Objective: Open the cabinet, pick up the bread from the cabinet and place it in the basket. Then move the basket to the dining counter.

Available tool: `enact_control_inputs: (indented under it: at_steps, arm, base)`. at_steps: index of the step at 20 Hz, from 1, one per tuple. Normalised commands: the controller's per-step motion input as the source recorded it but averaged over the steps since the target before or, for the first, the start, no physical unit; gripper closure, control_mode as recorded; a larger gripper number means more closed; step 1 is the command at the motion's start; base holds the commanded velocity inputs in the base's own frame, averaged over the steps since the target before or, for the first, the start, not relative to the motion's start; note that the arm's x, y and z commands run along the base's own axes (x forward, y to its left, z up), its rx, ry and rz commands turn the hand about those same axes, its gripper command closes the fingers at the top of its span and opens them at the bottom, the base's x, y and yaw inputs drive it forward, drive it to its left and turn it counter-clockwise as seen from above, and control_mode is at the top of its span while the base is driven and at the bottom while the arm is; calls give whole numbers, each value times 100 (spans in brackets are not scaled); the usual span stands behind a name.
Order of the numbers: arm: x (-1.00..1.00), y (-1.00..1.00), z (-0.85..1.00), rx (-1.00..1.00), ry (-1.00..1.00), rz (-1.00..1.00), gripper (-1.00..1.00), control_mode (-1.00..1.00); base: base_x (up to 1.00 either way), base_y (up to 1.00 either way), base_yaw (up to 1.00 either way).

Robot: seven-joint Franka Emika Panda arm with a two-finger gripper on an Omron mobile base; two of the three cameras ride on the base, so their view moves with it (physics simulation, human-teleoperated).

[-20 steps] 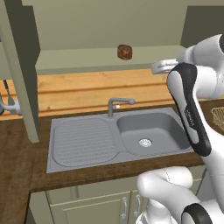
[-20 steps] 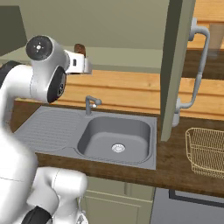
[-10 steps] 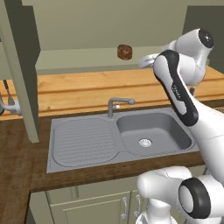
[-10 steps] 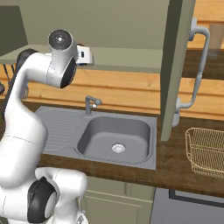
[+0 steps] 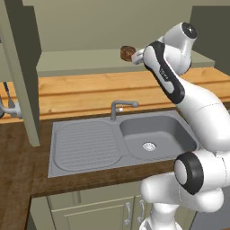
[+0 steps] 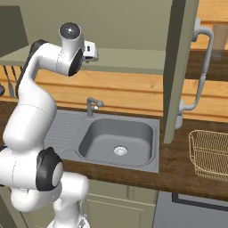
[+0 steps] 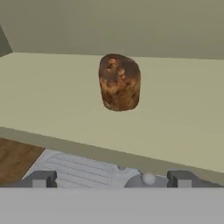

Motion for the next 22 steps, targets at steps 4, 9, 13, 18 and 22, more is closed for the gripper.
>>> enact_control_inputs:
  at_steps: [4,9,13,18,22]
  arm:
    - [44,31,0,0,-2,0,-100,-100]
    - [46,6,0,0,0,0,-100,-100]
    - [38,0,0,0,0,0,-100,-100]
    - [37,1,0,0,1,0,-100,-100]
    - [36,5,0,0,2,0,-100,-100]
  base:
    - [0,0,0]
    - [0,0,0]
    - [0,0,0]
    - [0,0,0]
    - [0,0,0]
